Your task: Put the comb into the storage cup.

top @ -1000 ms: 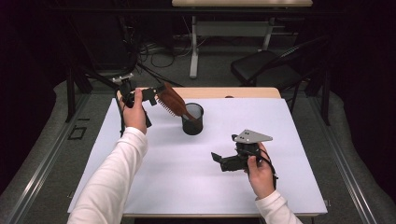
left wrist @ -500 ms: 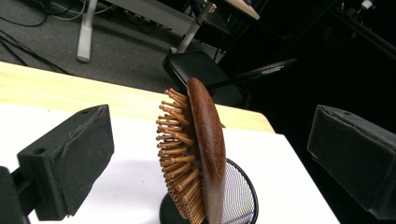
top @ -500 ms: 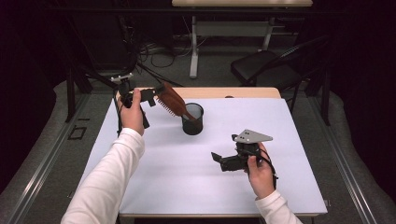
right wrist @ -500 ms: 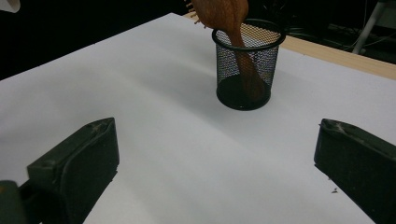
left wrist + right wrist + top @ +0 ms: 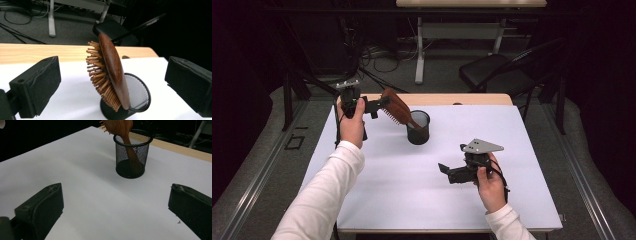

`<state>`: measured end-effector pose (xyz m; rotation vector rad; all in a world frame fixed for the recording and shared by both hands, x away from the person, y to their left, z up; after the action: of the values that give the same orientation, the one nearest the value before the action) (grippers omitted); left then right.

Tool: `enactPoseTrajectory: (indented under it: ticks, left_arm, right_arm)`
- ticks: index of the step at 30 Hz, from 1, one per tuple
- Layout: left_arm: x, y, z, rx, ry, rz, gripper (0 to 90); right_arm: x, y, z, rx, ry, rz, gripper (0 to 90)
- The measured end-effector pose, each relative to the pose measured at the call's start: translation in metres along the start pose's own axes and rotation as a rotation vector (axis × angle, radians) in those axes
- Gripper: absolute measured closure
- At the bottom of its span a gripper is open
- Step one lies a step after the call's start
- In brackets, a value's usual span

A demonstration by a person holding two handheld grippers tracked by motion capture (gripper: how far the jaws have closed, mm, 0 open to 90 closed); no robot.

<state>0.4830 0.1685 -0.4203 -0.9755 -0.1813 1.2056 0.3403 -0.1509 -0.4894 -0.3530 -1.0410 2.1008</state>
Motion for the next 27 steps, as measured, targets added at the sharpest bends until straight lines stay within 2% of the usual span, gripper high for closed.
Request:
enactPoseTrajectory:
  ticks: [2, 7, 21, 27]
  left_arm:
    - [0.000, 0.001, 0.001, 0.002, -0.006, -0.018, 0.5]
    - [-0.002, 0.004, 0.003, 0.013, -0.001, -0.031, 0.5]
    - [-0.008, 0.014, 0.012, 0.035, 0.036, -0.072, 0.6]
    - [-0.015, 0.019, 0.019, 0.046, 0.061, -0.100, 0.6]
  right_arm:
    - [0.000, 0.000, 0.000, 0.001, 0.000, 0.000, 0.0]
    - [0.000, 0.000, -0.001, 0.003, -0.001, 0.000, 0.0]
    - [-0.002, 0.000, 0.000, 0.000, 0.002, -0.005, 0.0]
    - [-0.002, 0.001, 0.001, -0.001, 0.003, -0.008, 0.0]
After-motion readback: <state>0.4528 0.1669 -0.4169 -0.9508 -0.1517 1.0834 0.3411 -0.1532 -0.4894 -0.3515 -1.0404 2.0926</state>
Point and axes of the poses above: each handheld gripper's, and its own axes: z roughly backward along the jaws, y roughly out of its underside, x roughly to its left, the point moved 3 cm from there along -z, roughly forward along the jaws, and after that the axes turned 13 degrees about x, right-handed, at the moved point
